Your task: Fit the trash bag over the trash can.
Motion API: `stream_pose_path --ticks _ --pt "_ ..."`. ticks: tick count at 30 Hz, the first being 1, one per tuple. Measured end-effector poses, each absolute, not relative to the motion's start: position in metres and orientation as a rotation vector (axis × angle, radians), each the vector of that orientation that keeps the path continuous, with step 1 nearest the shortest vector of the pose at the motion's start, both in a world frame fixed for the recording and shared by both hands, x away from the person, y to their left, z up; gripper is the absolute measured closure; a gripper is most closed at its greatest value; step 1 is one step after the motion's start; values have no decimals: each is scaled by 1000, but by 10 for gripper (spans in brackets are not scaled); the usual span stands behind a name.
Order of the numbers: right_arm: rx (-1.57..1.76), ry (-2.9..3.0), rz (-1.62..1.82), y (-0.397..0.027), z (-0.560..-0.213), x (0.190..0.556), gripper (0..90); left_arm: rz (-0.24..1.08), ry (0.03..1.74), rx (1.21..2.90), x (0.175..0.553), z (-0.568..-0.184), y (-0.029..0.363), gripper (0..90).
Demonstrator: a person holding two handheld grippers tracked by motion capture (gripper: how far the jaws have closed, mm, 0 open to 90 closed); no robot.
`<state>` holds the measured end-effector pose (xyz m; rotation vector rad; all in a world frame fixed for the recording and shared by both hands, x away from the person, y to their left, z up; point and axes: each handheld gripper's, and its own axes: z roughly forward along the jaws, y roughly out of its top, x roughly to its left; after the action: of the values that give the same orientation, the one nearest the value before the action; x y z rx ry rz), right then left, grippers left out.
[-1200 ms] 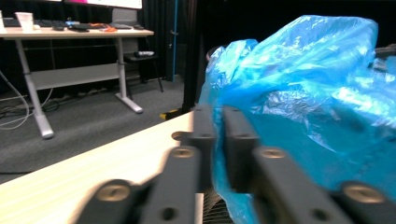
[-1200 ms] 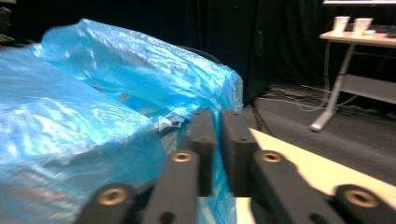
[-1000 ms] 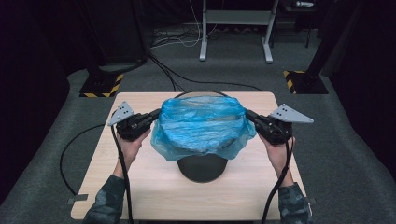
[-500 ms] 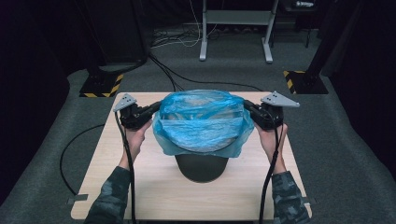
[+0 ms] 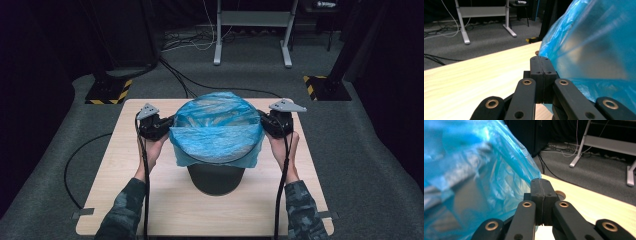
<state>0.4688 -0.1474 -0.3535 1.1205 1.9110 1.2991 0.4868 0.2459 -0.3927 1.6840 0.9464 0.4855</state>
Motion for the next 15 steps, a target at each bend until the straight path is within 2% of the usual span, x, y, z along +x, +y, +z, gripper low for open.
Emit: stream_pose_path --ticks 15 --pt "1146 1930 1276 -153 -374 464 900 468 977 1700 484 -410 249 900"
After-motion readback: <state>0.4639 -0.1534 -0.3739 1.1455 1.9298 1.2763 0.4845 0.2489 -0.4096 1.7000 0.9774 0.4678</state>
